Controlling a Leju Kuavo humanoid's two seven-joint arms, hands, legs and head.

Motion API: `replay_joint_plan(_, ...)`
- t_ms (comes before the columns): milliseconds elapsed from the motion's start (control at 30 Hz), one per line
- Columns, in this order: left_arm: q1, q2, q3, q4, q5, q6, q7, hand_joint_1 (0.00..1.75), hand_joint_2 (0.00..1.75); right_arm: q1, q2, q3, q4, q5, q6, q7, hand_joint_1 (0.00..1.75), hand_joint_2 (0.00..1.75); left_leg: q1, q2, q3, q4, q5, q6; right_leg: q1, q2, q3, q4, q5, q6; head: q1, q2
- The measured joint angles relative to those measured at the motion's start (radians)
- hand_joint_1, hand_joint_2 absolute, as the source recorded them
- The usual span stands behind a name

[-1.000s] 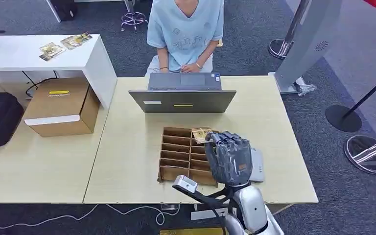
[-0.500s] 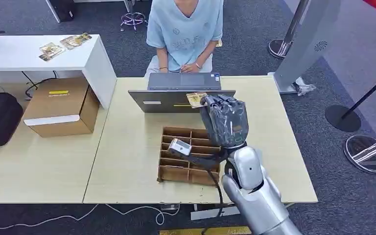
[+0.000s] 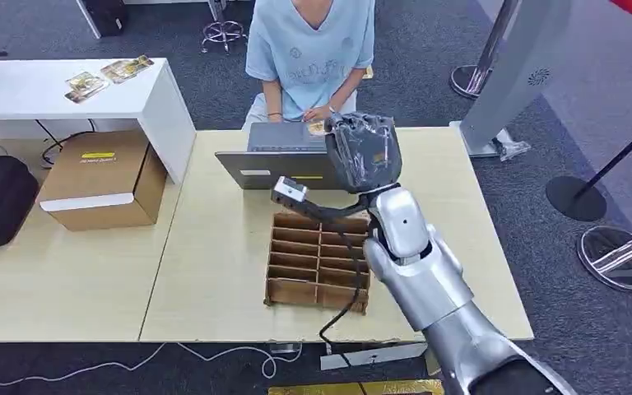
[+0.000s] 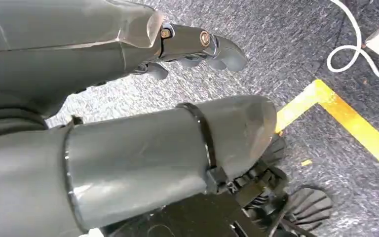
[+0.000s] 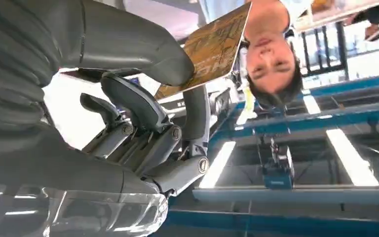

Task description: Pass the card to the sensor for recognition and then transmit it.

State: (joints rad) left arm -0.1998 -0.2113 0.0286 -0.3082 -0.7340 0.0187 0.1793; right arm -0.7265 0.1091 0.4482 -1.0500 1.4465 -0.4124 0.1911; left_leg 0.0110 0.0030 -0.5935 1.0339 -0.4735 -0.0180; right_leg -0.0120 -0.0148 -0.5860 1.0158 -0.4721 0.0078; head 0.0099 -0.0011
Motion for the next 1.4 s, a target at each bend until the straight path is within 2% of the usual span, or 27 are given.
replay_joint_plan(167, -0.010, -0.008, -0.002, 0.000, 0.010, 0.000, 0.018, 0.00, 0.00, -0.126, 0.025, 0.000, 0.152, 0.035, 0.034, 0.025, 1.75, 1.75, 0.000, 0.000, 0.000, 0.000, 0.001, 0.000, 0.000, 0.000, 0.000, 0.000, 0.001, 0.000, 0.000, 0.000)
replay_joint_plan(300, -0.016, -0.013, -0.003, 0.000, 0.014, -0.001, 0.018, 0.00, 0.00, -0.183, 0.044, 0.001, 0.234, 0.053, 0.049, 0.050, 1.75, 1.75, 0.000, 0.000, 0.000, 0.000, 0.001, 0.000, 0.000, 0.000, 0.000, 0.000, 0.001, 0.000, 0.000, 0.000)
replay_joint_plan(500, -0.019, -0.022, -0.015, 0.000, 0.040, -0.002, 0.018, 0.00, 0.00, -0.278, 0.067, -0.025, 0.380, 0.013, 0.100, 0.082, 1.75, 1.75, 0.000, 0.000, 0.000, 0.000, 0.001, 0.000, 0.000, 0.000, 0.000, 0.000, 0.001, 0.000, 0.000, 0.000)
replay_joint_plan(667, -0.021, -0.031, -0.023, 0.000, 0.061, 0.000, 0.018, 0.00, 0.00, -0.325, 0.074, -0.060, 0.462, -0.015, 0.116, 0.097, 1.75, 1.75, 0.000, 0.000, 0.000, 0.000, 0.001, 0.000, 0.000, 0.000, 0.000, 0.000, 0.001, 0.000, 0.000, 0.000)
replay_joint_plan(967, -0.033, -0.040, -0.033, 0.000, 0.096, 0.017, 0.041, 0.00, 0.00, -0.349, 0.082, -0.154, 0.530, -0.114, 0.116, 0.060, 1.75, 1.75, 0.000, 0.000, 0.000, 0.000, 0.001, 0.000, 0.000, 0.000, 0.000, 0.000, 0.002, 0.000, 0.000, 0.000)
replay_joint_plan(1400, -0.034, -0.041, -0.043, 0.000, 0.135, 0.037, 0.051, 0.00, 0.00, -0.357, 0.082, -0.189, 0.567, -0.124, 0.116, 0.054, 1.75, 1.75, 0.000, 0.000, 0.000, 0.000, 0.001, 0.000, 0.000, 0.000, 0.000, 0.000, 0.002, 0.000, 0.000, 0.000)
